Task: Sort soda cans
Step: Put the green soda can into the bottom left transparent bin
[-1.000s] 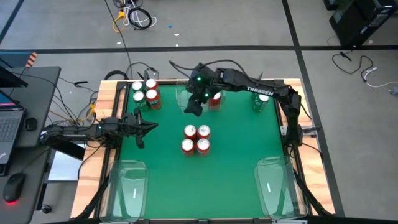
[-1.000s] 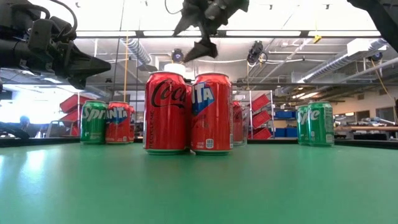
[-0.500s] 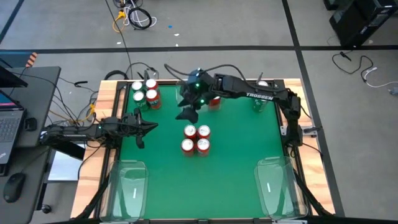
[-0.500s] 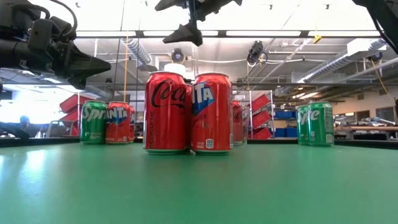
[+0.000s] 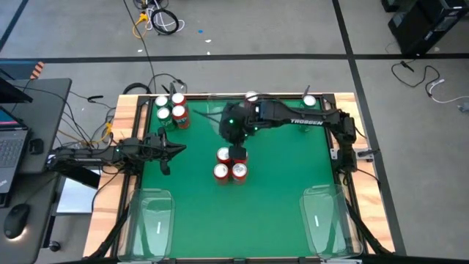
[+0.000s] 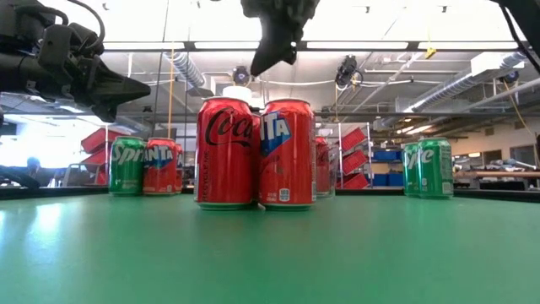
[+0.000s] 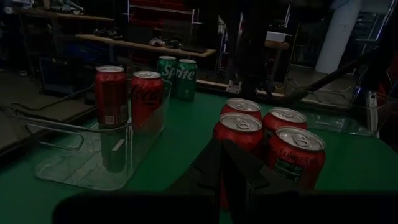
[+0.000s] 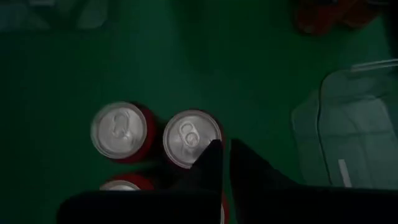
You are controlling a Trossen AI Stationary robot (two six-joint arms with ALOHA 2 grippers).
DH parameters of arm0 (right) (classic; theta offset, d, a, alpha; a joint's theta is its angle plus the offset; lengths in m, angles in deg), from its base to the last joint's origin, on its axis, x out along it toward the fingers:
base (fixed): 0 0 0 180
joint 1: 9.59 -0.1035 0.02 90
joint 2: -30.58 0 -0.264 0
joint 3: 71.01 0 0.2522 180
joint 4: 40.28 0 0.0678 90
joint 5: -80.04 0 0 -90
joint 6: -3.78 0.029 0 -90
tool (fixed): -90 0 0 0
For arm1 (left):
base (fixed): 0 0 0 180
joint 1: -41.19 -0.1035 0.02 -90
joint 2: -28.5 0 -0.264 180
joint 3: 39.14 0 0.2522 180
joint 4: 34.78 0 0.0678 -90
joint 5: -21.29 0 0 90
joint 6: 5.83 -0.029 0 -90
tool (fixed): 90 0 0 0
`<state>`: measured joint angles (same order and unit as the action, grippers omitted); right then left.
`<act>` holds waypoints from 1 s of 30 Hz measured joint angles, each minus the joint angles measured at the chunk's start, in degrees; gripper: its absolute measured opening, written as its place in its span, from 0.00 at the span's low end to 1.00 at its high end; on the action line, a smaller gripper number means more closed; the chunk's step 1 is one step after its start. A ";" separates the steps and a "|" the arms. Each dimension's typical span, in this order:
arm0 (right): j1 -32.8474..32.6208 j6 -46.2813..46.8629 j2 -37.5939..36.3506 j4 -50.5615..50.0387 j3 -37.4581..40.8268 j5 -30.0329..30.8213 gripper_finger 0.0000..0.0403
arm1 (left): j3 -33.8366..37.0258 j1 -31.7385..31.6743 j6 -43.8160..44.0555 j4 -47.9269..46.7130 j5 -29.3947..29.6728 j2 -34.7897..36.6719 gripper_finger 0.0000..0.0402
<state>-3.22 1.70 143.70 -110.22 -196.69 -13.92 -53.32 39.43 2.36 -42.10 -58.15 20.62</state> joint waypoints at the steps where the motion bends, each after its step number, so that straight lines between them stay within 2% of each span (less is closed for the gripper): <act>1: -0.24 -0.36 -0.11 0.35 1.22 0.36 0.05 | 0.00 -0.01 0.00 0.01 0.00 0.00 0.05; 8: -1.14 -2.19 -3.49 10.85 14.66 0.94 0.01 | 0.00 -0.02 0.00 -0.06 0.00 -0.02 0.05; 18: -0.93 1.38 -22.59 40.45 41.18 0.96 0.00 | 0.00 -0.02 -0.44 0.48 0.21 0.00 0.05; 23: -0.86 3.89 -28.58 54.40 54.19 1.26 0.00 | 0.00 -0.02 -0.47 0.96 0.46 0.00 0.05; 27: -0.72 4.06 -30.60 62.44 61.15 1.28 0.00 | 0.02 -0.02 -0.24 1.63 0.50 -0.02 0.05; 30: -0.25 4.06 -31.67 65.80 63.50 1.28 0.00 | -0.44 -0.02 -0.24 1.23 0.52 -0.01 0.05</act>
<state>-3.47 5.76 112.02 -44.42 -133.19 -12.64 -53.76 39.41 2.12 -40.87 -57.62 20.61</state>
